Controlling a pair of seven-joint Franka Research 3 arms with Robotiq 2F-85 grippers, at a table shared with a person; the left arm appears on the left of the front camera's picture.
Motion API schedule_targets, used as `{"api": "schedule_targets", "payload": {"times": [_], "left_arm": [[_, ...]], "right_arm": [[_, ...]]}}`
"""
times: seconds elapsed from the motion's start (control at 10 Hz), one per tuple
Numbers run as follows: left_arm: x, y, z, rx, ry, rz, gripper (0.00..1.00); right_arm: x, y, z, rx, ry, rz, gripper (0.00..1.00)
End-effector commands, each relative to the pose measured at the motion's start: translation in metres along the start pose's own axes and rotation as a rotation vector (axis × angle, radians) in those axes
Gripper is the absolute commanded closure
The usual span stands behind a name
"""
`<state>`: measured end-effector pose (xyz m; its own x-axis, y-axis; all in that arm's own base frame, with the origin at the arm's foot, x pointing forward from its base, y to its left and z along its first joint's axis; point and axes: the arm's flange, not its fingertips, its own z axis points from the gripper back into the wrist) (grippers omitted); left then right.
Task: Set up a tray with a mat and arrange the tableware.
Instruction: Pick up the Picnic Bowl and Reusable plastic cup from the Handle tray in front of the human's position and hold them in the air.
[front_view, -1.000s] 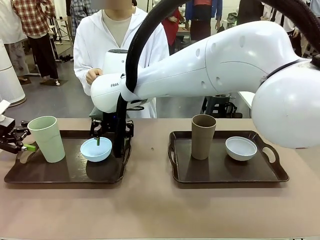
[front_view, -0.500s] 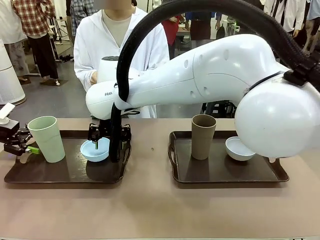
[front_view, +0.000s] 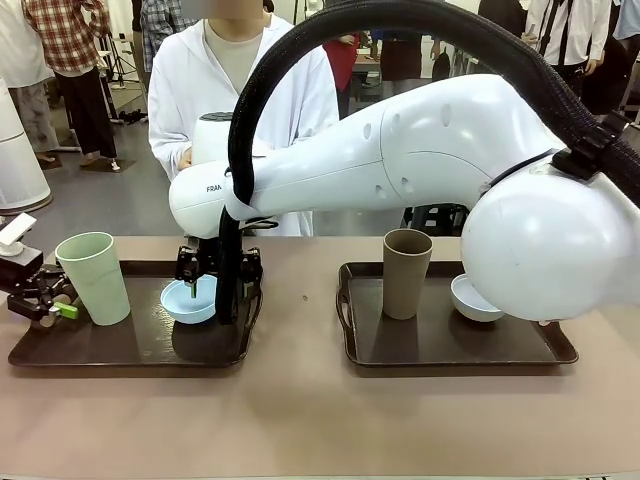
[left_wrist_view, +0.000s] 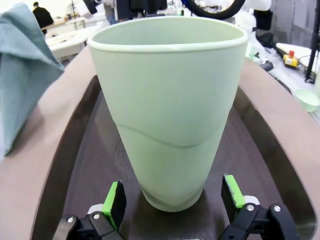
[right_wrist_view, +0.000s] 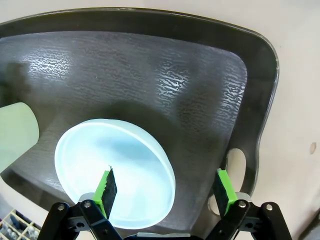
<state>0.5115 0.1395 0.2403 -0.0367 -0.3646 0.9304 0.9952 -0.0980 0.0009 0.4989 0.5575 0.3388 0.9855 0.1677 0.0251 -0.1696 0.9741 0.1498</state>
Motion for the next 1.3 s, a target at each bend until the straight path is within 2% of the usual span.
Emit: {"api": "schedule_targets", "payload": {"times": [0.0, 1.2], "left_arm": [[0.001, 0.001, -0.008, -0.023, -0.016, -0.029, 0.0], [0.007, 0.012, -0.054, -0.023, -0.075, -0.113, 0.0]], "right_arm": [[0.009, 0.01, 0.0, -0.032, -0.011, -0.027, 0.0], [0.015, 0.018, -0.007, -0.041, -0.03, -0.039, 0.0]]}}
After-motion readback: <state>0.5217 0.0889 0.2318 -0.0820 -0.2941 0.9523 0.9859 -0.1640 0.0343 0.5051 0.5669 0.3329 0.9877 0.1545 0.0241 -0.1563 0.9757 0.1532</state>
